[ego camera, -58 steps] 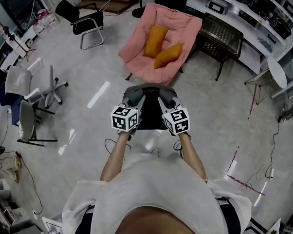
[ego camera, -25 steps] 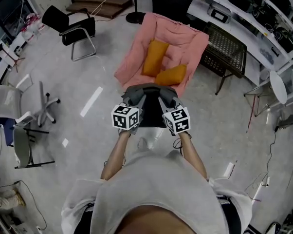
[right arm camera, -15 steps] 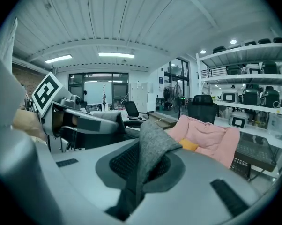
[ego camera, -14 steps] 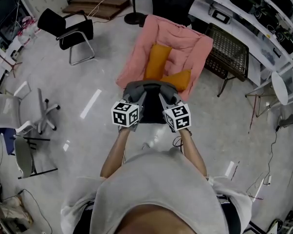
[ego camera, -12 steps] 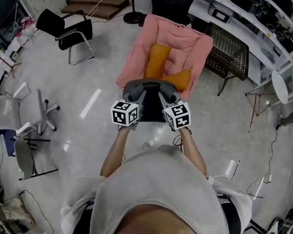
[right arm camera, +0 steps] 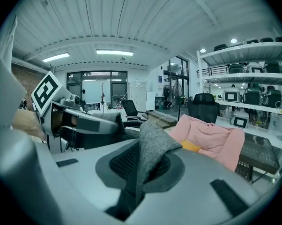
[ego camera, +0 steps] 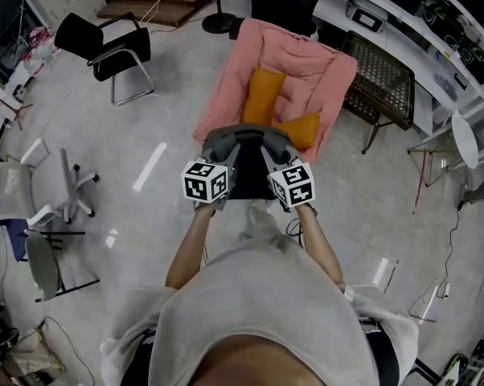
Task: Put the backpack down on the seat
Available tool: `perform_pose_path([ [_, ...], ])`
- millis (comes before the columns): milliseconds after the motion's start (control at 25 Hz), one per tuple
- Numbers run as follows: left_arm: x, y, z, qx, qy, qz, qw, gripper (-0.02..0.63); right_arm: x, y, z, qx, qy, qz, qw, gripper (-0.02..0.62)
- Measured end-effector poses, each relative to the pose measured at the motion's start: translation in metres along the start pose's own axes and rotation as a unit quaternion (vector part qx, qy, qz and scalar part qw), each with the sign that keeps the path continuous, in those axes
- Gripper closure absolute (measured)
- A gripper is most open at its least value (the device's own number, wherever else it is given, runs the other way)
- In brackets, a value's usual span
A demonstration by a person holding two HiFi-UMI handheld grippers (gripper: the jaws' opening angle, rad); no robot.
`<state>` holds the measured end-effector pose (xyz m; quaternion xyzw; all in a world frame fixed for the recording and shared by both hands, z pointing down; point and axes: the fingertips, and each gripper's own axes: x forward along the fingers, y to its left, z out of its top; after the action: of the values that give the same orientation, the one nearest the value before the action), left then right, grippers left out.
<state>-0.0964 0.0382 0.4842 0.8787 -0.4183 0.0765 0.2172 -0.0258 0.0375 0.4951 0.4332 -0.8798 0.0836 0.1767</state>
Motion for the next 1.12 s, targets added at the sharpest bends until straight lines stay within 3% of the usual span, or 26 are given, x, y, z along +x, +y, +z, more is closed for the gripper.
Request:
perform_pose_path([
  [480,0.053,0.042,0.023,-0.004,0.009,0.010,0.9999,0.577,0.057,-0.043,0.011,0.006,0.002,0.013,1.000,0.569],
  [1120,0.164,0.095,0.103,-0.006,-0.001,0.033,0.9995,0.577,0.138,-0.151,0.066,0.009,-0.016,0.038,0.999,0.569],
])
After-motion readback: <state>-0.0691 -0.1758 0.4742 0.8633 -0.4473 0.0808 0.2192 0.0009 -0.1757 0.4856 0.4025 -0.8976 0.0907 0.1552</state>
